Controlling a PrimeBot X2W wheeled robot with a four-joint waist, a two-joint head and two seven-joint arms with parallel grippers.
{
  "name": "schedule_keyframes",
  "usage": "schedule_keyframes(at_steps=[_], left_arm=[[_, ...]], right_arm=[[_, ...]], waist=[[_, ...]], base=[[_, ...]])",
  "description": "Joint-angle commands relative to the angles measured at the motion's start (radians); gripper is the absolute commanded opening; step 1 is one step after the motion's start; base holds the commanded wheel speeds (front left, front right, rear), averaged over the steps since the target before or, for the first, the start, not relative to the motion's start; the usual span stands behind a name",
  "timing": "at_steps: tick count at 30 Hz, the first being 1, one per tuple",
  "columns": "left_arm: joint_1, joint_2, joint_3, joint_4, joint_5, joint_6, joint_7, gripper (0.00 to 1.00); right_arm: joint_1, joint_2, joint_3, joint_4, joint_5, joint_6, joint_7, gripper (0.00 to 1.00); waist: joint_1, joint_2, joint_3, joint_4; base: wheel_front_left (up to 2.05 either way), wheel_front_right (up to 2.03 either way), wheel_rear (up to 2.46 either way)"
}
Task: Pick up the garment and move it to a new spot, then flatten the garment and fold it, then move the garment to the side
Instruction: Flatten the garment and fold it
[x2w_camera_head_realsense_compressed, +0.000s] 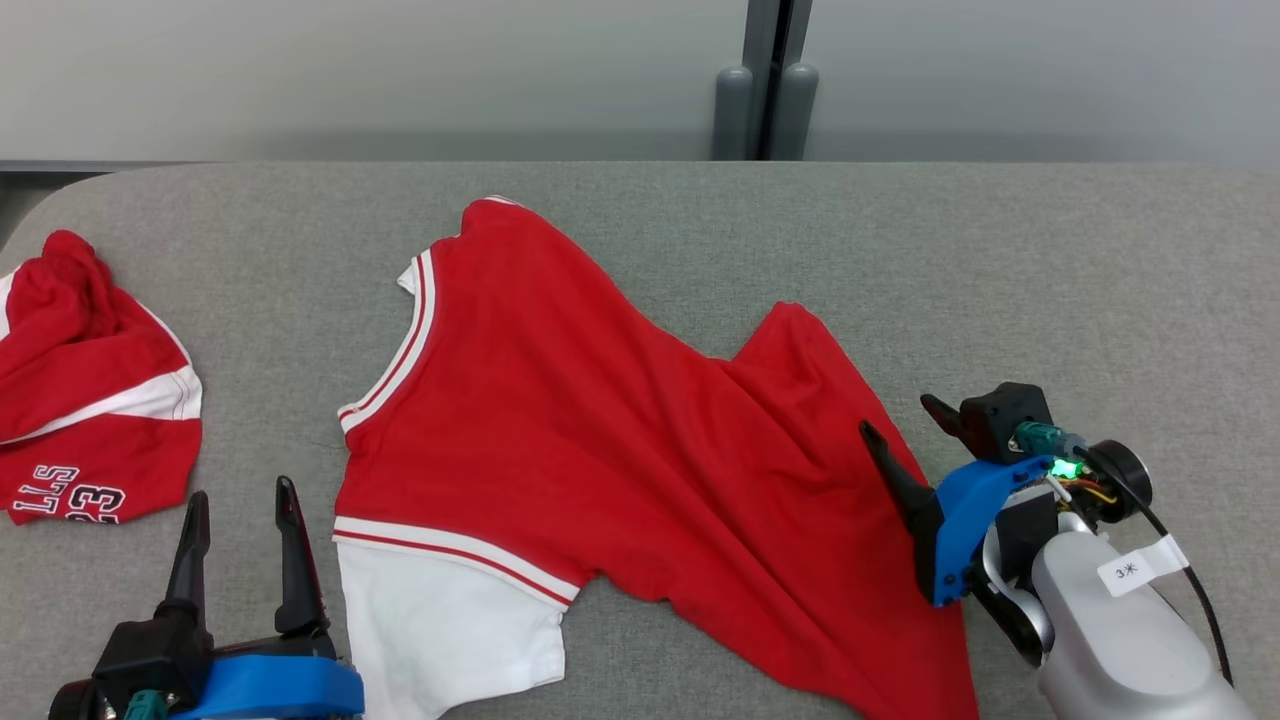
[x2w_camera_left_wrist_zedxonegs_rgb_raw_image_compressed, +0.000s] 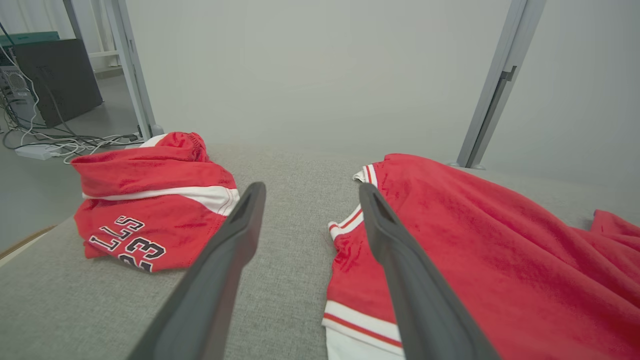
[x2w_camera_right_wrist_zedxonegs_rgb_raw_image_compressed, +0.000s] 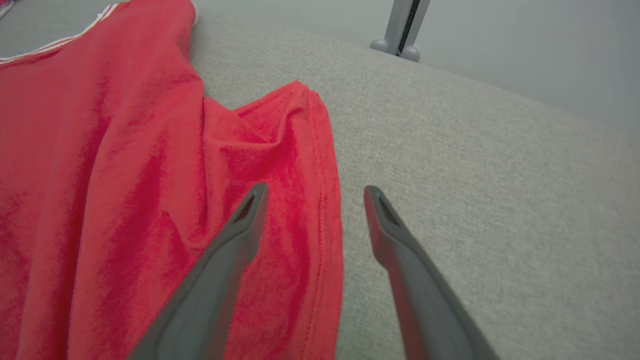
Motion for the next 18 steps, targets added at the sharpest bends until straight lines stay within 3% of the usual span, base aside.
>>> schedule_keyframes(at_steps=[1,12,13,14,18], left_arm=[[-0.022,-0.001,0.005,0.001,-0.004,0.0,-0.003,1.0],[-0.026,-0.001,0.012,0.0,0.0,0.004,-0.003,1.0],[-0.026,-0.001,0.014,0.001,0.002,0.003,-0.003,1.0],[-0.025,-0.001,0.016,0.002,0.003,0.001,-0.003,1.0],[-0.027,-0.001,0.015,0.005,0.005,-0.002,-0.003,1.0]], right_arm=[[-0.025,0.0,0.009,0.044,0.0,0.0,-0.008,1.0],[-0.058,0.034,0.092,0.288,0.034,0.0,-0.023,1.0],[-0.059,0.037,0.103,0.295,0.04,0.0,-0.024,0.44],[-0.064,0.041,0.111,0.299,0.048,0.0,-0.03,0.0],[-0.114,0.019,0.126,0.303,0.071,0.0,-0.071,0.0]], waist=[[-0.0001,0.0,0.011,0.01],[-0.0001,0.0,0.022,0.008],[-0.0001,0.0,0.022,0.007],[-0.0001,0.0,0.022,0.005],[-0.0001,0.0,0.017,0.004]], base=[[0.0,0.0,0.0],[0.0,0.0,0.0],[0.0,0.0,0.0],[0.0,0.0,0.0],[0.0,0.0,0.0]])
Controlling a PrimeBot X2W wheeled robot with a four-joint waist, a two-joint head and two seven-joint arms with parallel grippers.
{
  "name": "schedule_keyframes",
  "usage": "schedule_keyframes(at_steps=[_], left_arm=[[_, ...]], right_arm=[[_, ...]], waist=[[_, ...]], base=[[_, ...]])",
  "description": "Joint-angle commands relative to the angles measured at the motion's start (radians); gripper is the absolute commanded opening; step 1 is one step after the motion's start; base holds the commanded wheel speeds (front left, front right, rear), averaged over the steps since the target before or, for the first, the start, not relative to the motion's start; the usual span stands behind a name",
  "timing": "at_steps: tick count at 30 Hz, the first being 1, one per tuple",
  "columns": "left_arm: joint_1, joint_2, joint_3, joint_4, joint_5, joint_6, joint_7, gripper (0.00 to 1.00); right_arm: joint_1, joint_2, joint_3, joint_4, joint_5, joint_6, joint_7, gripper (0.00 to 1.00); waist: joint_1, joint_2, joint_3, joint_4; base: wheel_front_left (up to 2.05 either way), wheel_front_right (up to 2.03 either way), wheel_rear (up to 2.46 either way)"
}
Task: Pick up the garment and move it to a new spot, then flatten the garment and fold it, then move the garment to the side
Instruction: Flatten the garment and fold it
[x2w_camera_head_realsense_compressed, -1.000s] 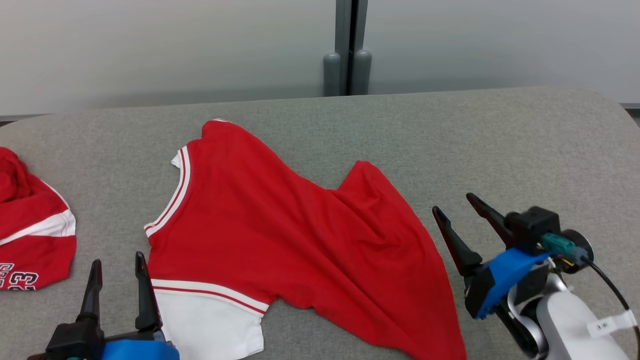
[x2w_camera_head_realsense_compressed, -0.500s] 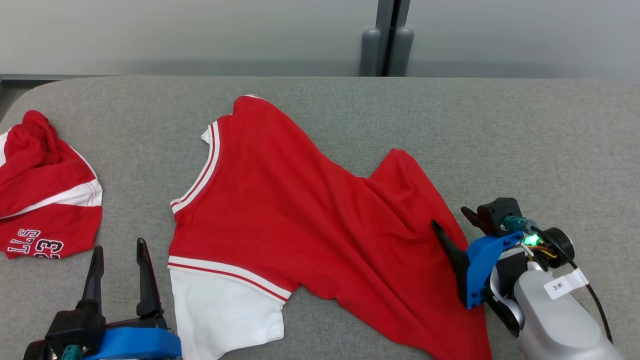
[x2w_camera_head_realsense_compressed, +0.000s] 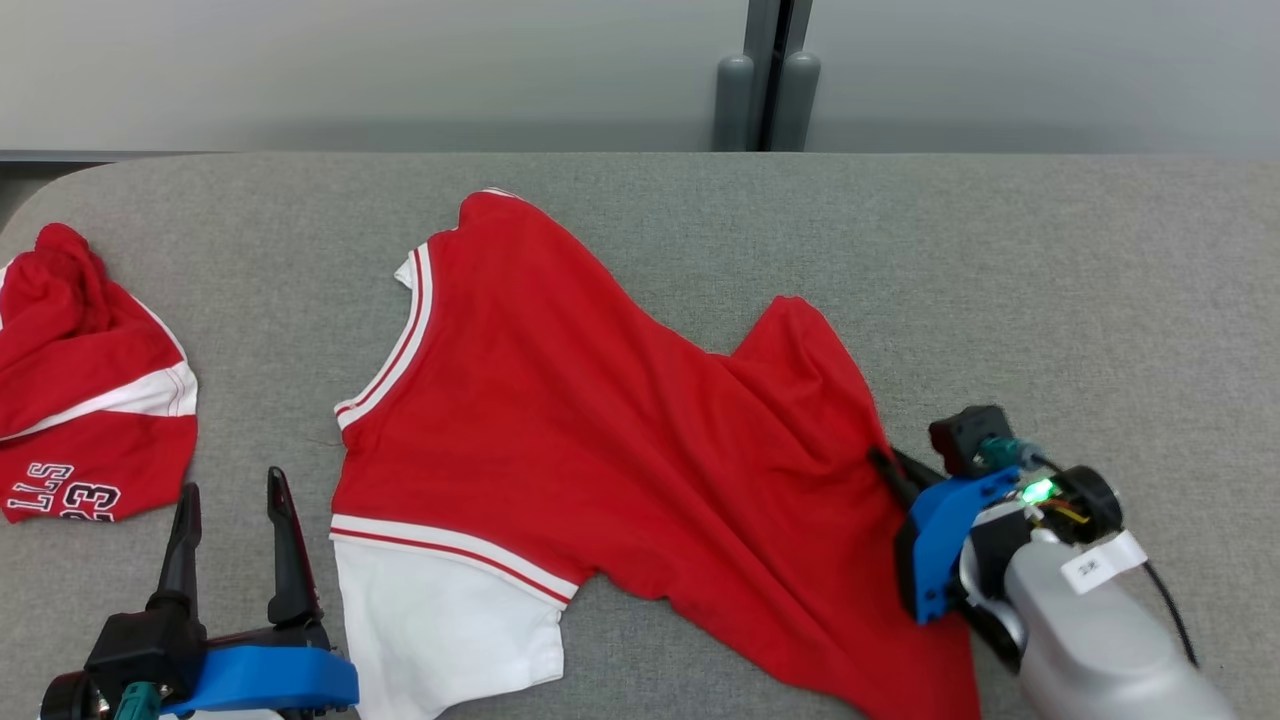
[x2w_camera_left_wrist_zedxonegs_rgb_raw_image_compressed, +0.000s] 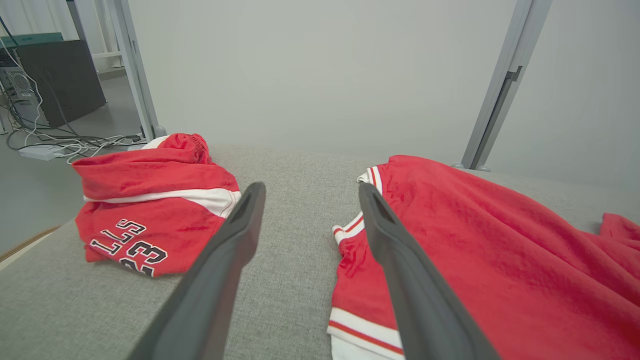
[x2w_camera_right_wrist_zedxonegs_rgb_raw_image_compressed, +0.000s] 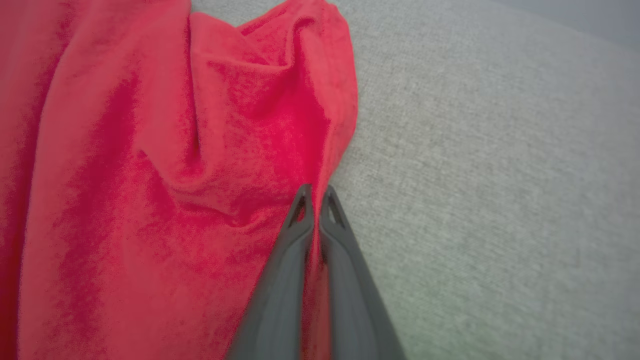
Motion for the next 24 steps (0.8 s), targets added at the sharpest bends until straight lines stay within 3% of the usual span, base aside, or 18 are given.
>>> schedule_keyframes(at_steps=[1,12,14,15,24], left_arm=[[-0.014,-0.001,0.0,0.001,0.005,-0.001,-0.003,1.0],[-0.023,-0.001,-0.02,-0.004,0.001,0.001,-0.003,1.0],[-0.027,-0.001,-0.024,-0.002,0.0,0.001,-0.003,1.0],[-0.029,-0.001,-0.026,-0.002,0.0,0.001,-0.003,1.0],[-0.008,-0.001,-0.016,0.008,0.008,0.008,-0.003,1.0]], right_arm=[[-0.038,-0.022,-0.001,0.012,0.011,0.0,-0.014,0.0],[-0.262,-0.1,-0.08,0.137,-0.008,0.0,-0.09,0.0],[-0.278,-0.087,-0.081,0.172,-0.009,0.0,-0.099,0.42],[-0.285,-0.079,-0.076,0.186,-0.005,0.0,-0.1,1.0],[-0.238,-0.052,-0.109,0.208,0.063,0.0,-0.213,1.0]], waist=[[0.0,0.0,-0.001,0.003],[0.0,0.0,0.006,0.041],[0.0,0.0,0.009,0.046],[0.0,0.0,0.01,0.048],[0.0,0.0,-0.013,0.015]], base=[[0.0,0.0,0.0],[0.0,0.0,0.0],[0.0,0.0,0.0],[0.0,0.0,0.0],[0.0,0.0,0.0]])
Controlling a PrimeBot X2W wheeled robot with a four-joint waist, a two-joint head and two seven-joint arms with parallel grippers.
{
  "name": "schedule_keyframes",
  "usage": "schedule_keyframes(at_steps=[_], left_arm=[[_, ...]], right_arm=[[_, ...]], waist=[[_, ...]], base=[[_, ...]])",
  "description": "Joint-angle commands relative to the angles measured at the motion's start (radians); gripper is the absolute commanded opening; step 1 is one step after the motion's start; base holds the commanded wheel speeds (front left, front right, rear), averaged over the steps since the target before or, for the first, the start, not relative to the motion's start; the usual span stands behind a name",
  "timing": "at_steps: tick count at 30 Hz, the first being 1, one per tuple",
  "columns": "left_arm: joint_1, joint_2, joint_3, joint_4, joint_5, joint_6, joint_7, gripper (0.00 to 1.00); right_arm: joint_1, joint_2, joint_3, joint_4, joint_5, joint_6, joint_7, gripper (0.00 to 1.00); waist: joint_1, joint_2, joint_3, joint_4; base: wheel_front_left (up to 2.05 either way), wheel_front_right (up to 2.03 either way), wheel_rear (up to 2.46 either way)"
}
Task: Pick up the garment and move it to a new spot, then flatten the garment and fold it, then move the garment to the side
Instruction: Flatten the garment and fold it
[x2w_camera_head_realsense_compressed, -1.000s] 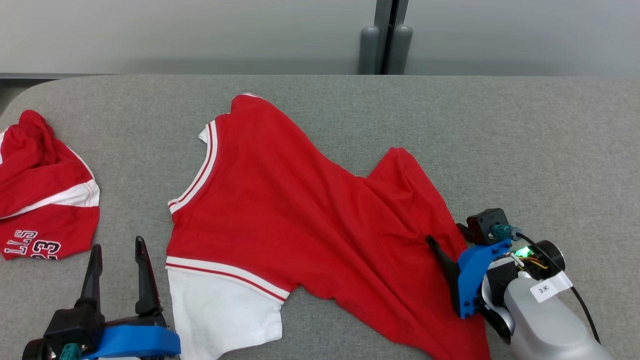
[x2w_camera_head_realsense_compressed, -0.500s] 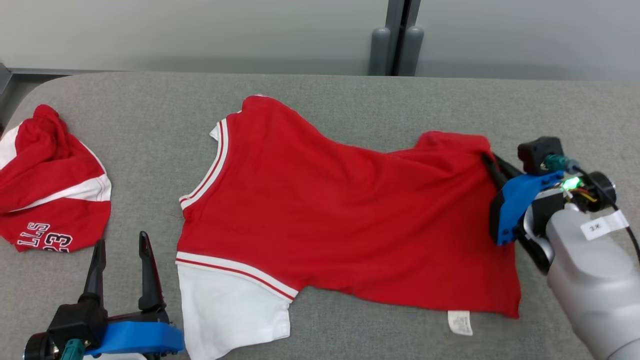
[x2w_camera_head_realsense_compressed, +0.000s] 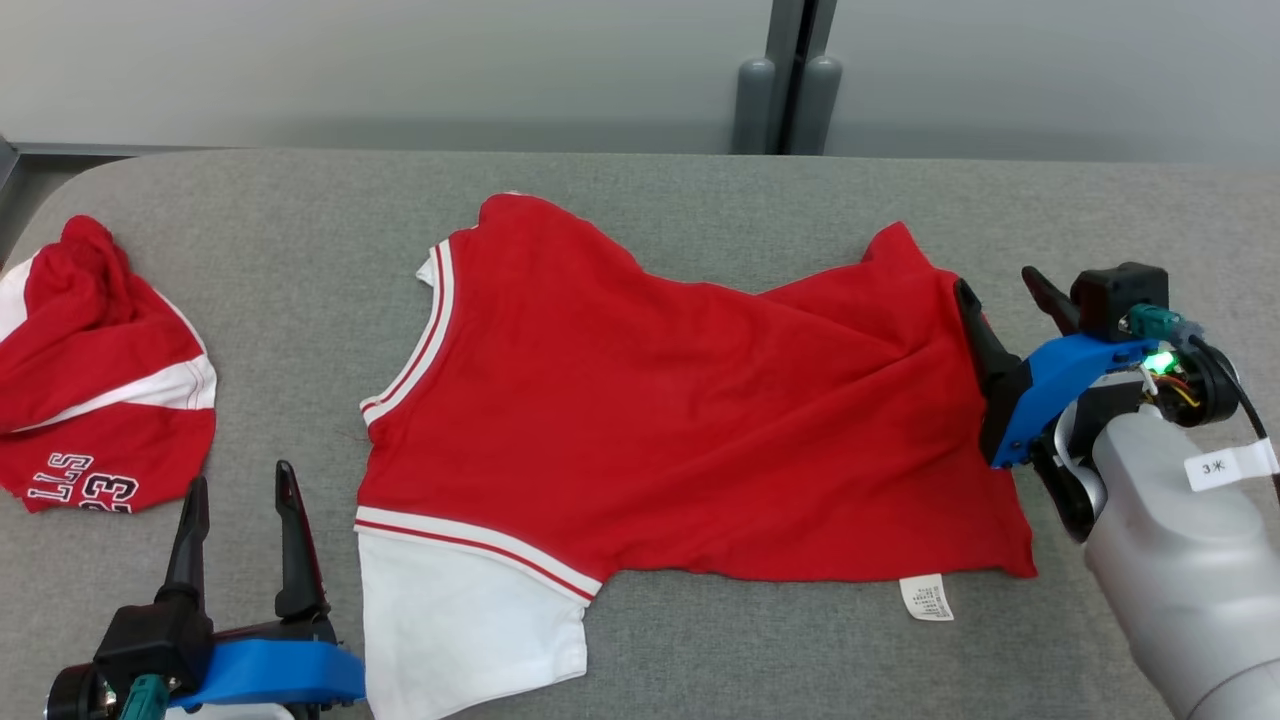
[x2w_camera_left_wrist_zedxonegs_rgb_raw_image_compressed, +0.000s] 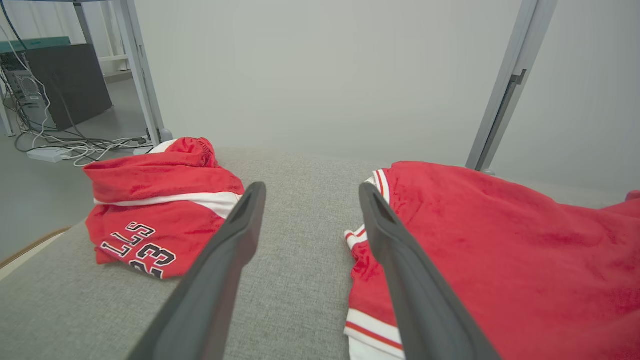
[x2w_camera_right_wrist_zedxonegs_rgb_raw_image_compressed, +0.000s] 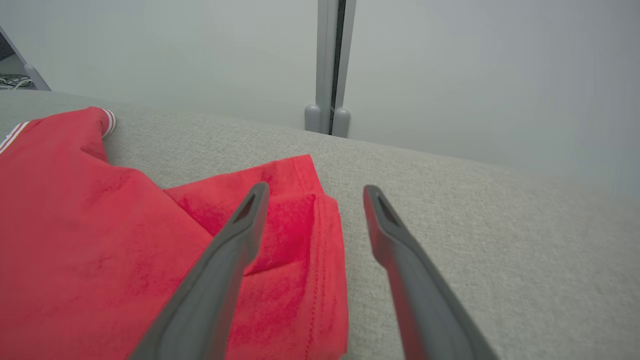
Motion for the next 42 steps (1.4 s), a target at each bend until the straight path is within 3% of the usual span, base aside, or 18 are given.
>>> schedule_keyframes(at_steps=[1,8,19,30,42], left_arm=[[0.014,-0.001,0.01,0.002,0.008,0.002,-0.003,1.0],[0.039,-0.001,0.044,0.01,0.025,-0.012,-0.003,1.0],[0.07,-0.001,0.055,0.035,0.056,-0.025,-0.003,1.0],[0.096,0.004,0.043,0.078,0.085,-0.018,-0.003,1.0],[0.091,0.014,0.021,0.116,0.09,-0.018,-0.003,1.0]], right_arm=[[0.047,0.007,-0.012,-0.032,0.014,0.0,-0.017,1.0],[0.204,0.012,-0.08,-0.256,0.0,0.0,-0.023,1.0],[0.56,0.108,-0.257,-0.649,-0.093,0.0,-0.023,1.0],[0.786,0.164,-0.334,-0.797,-0.169,0.0,-0.023,1.0],[0.86,0.183,-0.365,-0.837,-0.208,0.0,0.017,1.0]], waist=[[0.0,-0.0001,-0.017,-0.021],[0.0,-0.0001,-0.054,-0.067],[0.0,-0.0001,-0.102,-0.095],[0.0,-0.0001,-0.153,-0.075],[0.0,-0.0001,-0.182,-0.06]], base=[[0.0,0.0,0.0],[0.0,0.0,0.0],[0.0,0.0,0.0],[0.0,0.0,0.0],[0.0,0.0,0.0]])
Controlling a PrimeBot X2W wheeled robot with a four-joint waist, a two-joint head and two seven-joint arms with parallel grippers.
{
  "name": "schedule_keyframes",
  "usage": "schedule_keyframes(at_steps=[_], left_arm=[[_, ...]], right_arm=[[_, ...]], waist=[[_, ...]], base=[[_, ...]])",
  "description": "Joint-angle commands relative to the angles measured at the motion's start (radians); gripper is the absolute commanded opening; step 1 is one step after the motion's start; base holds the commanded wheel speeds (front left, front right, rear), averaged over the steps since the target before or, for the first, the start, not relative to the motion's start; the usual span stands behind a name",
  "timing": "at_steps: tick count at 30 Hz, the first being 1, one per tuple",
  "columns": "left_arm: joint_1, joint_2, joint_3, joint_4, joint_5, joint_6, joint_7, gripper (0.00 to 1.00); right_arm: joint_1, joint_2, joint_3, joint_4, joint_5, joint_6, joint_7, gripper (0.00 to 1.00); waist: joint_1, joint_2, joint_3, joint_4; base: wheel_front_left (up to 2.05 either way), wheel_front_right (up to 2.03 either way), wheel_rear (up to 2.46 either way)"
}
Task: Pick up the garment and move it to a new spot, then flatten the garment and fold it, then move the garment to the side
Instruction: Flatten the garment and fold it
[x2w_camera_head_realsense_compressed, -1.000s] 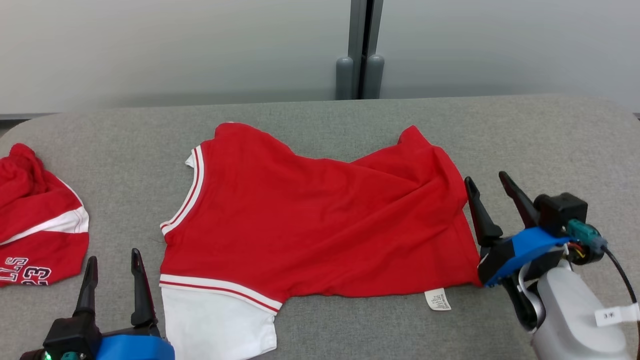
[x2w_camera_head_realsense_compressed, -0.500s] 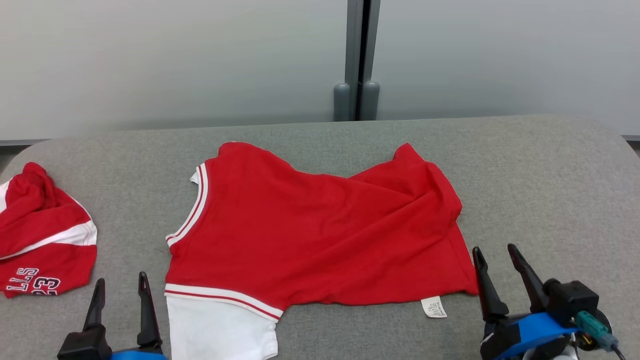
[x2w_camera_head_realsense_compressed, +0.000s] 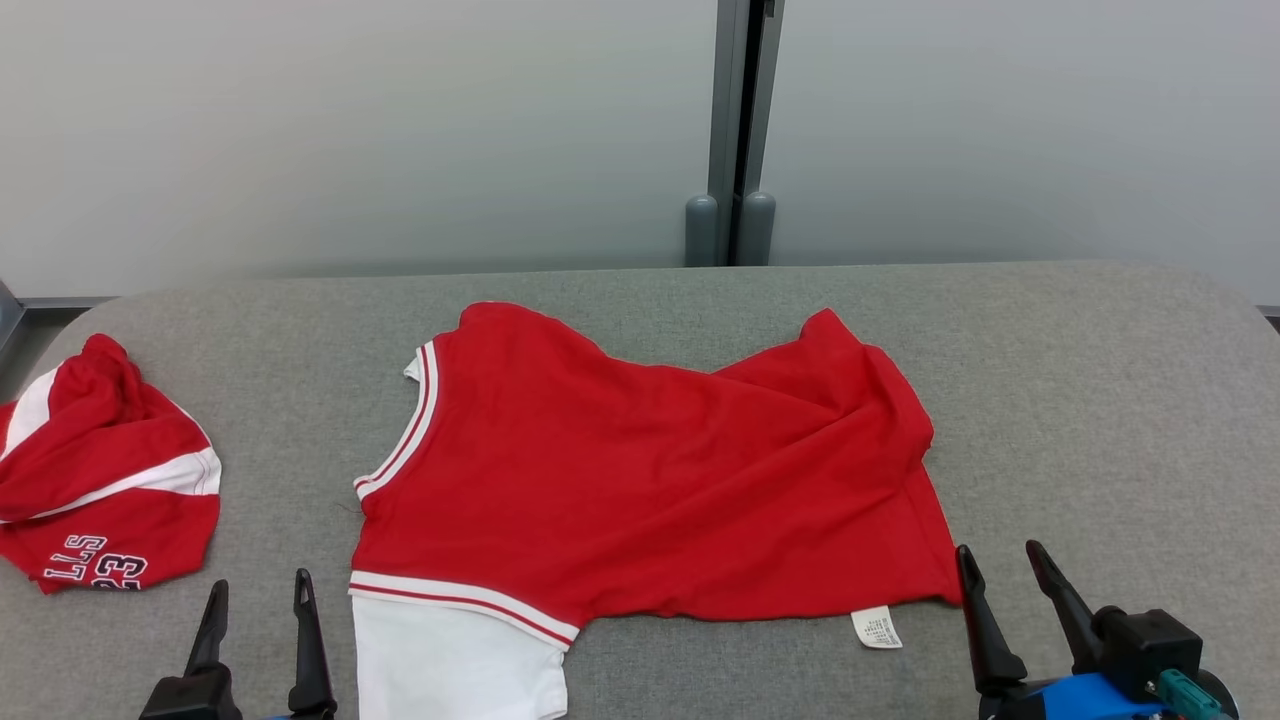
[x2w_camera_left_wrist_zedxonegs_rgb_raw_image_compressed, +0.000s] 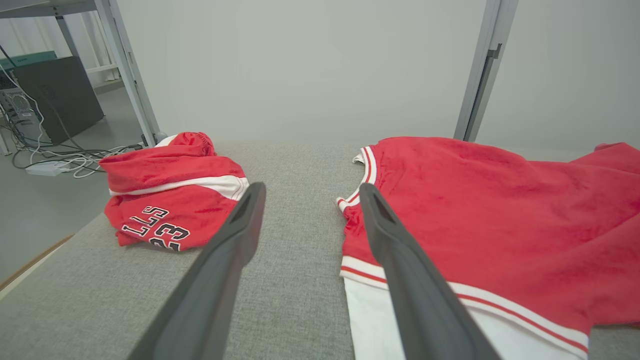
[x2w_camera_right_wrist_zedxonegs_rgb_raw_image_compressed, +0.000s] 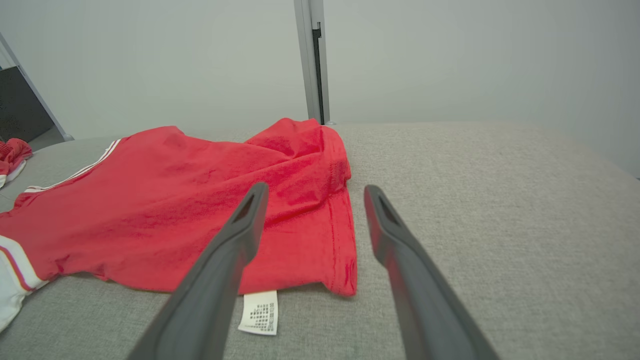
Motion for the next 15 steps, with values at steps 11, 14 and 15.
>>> schedule_keyframes(at_steps=[11,14,15], left_arm=[[0.008,0.01,-0.008,0.003,-0.012,0.015,-0.003,1.0],[0.008,0.011,-0.009,0.004,-0.015,0.018,-0.003,1.0],[0.008,0.012,-0.01,0.004,-0.016,0.019,-0.003,1.0]], right_arm=[[0.016,0.003,0.013,-0.001,-0.004,0.0,0.02,1.0],[0.015,0.003,0.016,0.002,0.001,0.0,0.018,1.0],[0.015,0.003,0.016,0.003,0.002,0.0,0.018,1.0]], waist=[[0.0,0.0,-0.004,-0.004],[0.0,0.0,-0.003,-0.005],[0.0,0.0,-0.003,-0.005]], base=[[0.0,0.0,0.0],[0.0,0.0,0.0],[0.0,0.0,0.0]])
